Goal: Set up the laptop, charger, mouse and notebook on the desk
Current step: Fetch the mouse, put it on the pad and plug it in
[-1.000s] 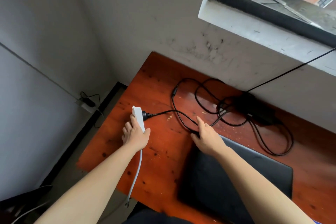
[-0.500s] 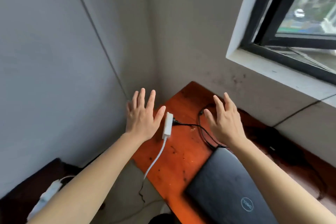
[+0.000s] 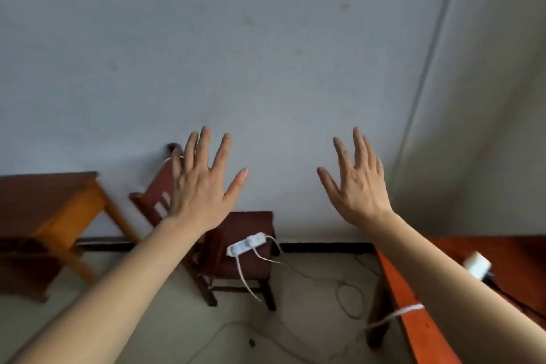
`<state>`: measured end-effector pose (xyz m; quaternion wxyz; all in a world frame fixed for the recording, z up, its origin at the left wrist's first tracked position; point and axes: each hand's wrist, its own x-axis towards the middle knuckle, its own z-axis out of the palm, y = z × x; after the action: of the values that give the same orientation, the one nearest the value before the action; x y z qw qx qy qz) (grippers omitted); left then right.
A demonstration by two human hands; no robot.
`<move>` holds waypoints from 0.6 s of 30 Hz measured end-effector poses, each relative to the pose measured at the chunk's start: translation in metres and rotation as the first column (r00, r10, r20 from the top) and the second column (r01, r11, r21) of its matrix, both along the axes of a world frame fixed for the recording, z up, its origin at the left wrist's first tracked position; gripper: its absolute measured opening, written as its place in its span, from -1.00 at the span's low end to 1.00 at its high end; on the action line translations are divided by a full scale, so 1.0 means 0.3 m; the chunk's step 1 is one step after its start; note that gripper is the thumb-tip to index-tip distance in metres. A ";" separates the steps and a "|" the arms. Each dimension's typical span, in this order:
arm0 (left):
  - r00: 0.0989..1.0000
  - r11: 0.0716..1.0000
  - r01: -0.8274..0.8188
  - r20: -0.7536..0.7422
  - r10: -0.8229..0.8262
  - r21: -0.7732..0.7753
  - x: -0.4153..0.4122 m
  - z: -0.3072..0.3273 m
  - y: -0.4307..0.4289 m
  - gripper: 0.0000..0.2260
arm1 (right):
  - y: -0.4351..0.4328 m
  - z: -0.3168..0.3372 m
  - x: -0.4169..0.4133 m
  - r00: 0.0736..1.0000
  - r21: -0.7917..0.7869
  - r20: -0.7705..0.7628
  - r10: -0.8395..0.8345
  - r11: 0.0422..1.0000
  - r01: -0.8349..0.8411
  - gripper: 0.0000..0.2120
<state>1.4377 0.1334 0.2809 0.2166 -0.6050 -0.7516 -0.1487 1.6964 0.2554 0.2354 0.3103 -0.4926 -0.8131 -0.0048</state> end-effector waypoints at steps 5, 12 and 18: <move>0.966 0.964 -0.259 0.029 0.257 0.056 -0.541 0.030 -0.344 -0.35 | -0.132 0.102 -0.648 0.973 0.074 0.014 0.231 0.970 -0.231 -0.34; 0.875 0.871 -0.485 0.040 0.483 0.076 -1.148 0.056 -0.740 -0.36 | -0.381 0.114 -1.408 0.878 0.107 0.033 0.477 0.872 -0.477 -0.38; 0.795 0.793 -0.606 0.018 0.606 0.057 -1.533 0.006 -0.982 -0.35 | -0.537 0.098 -1.944 0.792 0.071 0.107 0.601 0.790 -0.609 -0.36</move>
<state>0.9778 -0.1613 0.2827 0.2711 -0.3258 -0.9009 -0.0936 1.1131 0.0944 0.2647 0.2880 -0.1896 -0.9380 0.0340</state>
